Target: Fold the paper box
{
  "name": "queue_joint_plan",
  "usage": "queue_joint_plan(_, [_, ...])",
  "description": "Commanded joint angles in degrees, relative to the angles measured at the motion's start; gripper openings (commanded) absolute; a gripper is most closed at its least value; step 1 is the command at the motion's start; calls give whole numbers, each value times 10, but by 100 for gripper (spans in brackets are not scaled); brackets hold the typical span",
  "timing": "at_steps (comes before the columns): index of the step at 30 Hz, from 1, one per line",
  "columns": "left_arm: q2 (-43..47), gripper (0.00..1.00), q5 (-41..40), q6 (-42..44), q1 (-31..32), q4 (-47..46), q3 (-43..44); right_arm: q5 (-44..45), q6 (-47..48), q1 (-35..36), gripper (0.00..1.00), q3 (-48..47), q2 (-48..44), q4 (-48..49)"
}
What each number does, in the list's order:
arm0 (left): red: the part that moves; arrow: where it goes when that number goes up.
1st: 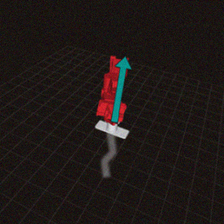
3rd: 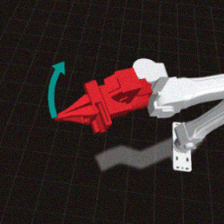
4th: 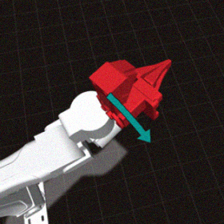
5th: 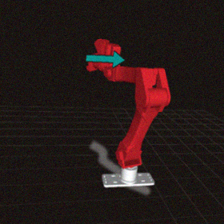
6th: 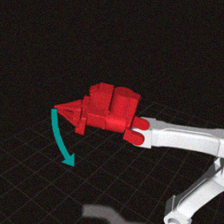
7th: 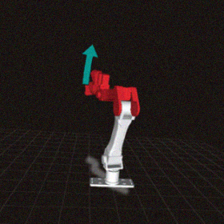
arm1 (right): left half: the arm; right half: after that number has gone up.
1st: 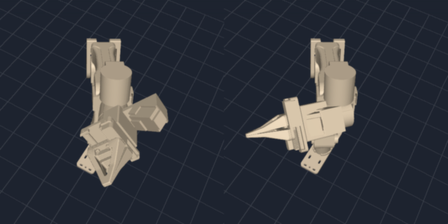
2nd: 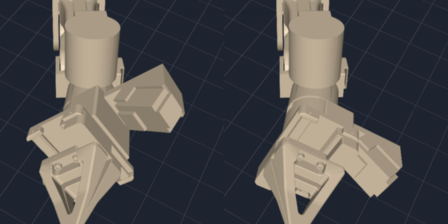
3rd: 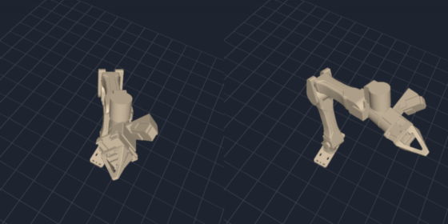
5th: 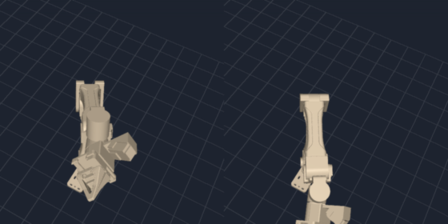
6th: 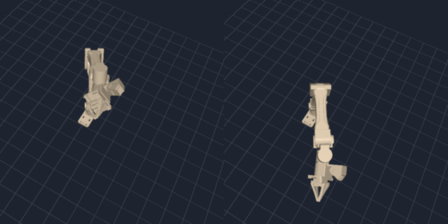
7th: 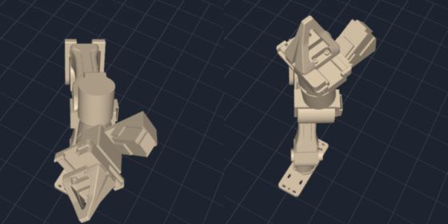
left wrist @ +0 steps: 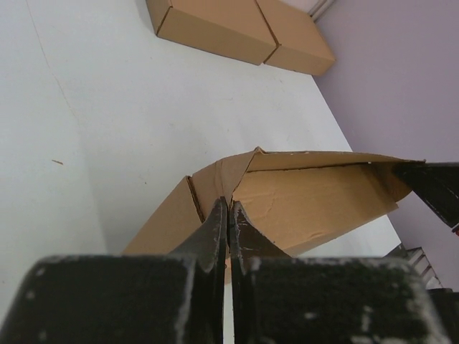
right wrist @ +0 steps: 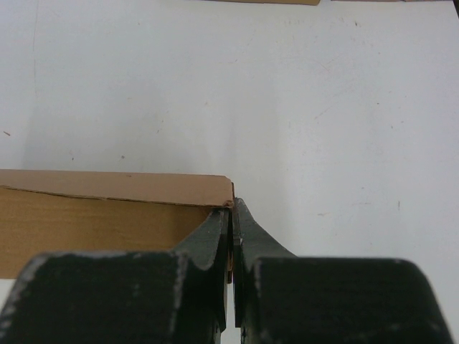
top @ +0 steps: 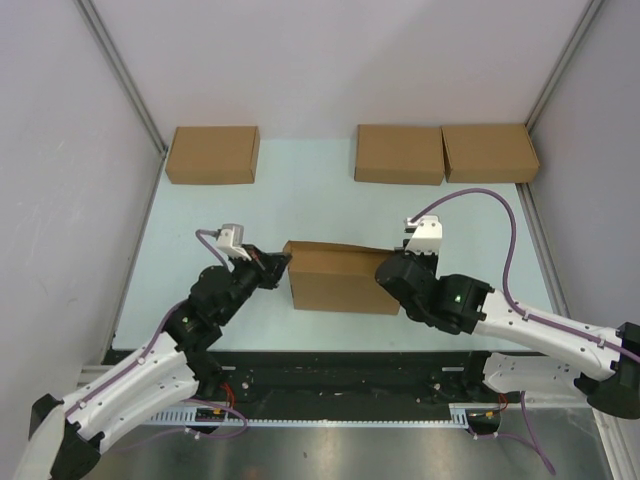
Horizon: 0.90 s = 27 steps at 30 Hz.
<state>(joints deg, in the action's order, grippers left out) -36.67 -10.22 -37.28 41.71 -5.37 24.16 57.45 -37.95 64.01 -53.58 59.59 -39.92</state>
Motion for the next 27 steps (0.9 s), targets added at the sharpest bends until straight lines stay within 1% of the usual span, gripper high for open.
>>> queue_joint_plan(1, [12, 0, 29, 24, 22, -30, -31, -67, -19, 15, 0, 17, 14, -16])
queue_joint_plan(8, [28, 0, 5, 33, 22, -25, -68, -58, -20, 24, 0, 17, 18, -16])
queue_joint_plan(15, [35, 0, -31, 33, 25, 2, -78, -43, -34, 37, 1, 16, 20, -28])
queue_joint_plan(16, [36, 0, -34, 32, 27, 4, -81, -41, -36, 38, 7, 17, 18, -29])
queue_joint_plan(17, [36, 1, -39, 33, 27, 6, -83, -42, -36, 40, 18, 17, 18, -30])
queue_joint_plan(19, [39, 0, -43, 30, 28, 7, -85, -41, -34, 45, 32, 17, 12, -27])
queue_joint_plan(20, [41, 1, -45, 31, 28, 8, -85, -39, -33, 50, 42, 17, 6, -26])
queue_joint_plan(22, [42, 1, -46, 32, 28, 9, -83, -39, -27, 54, 49, 16, -1, -24])
queue_joint_plan(23, [43, 1, -49, 32, 28, 11, -83, -38, -27, 56, 55, 16, -9, -26])
queue_joint_plan(27, [44, 1, -50, 34, 28, 11, -80, -32, -29, 67, 63, -1, -24, -42])
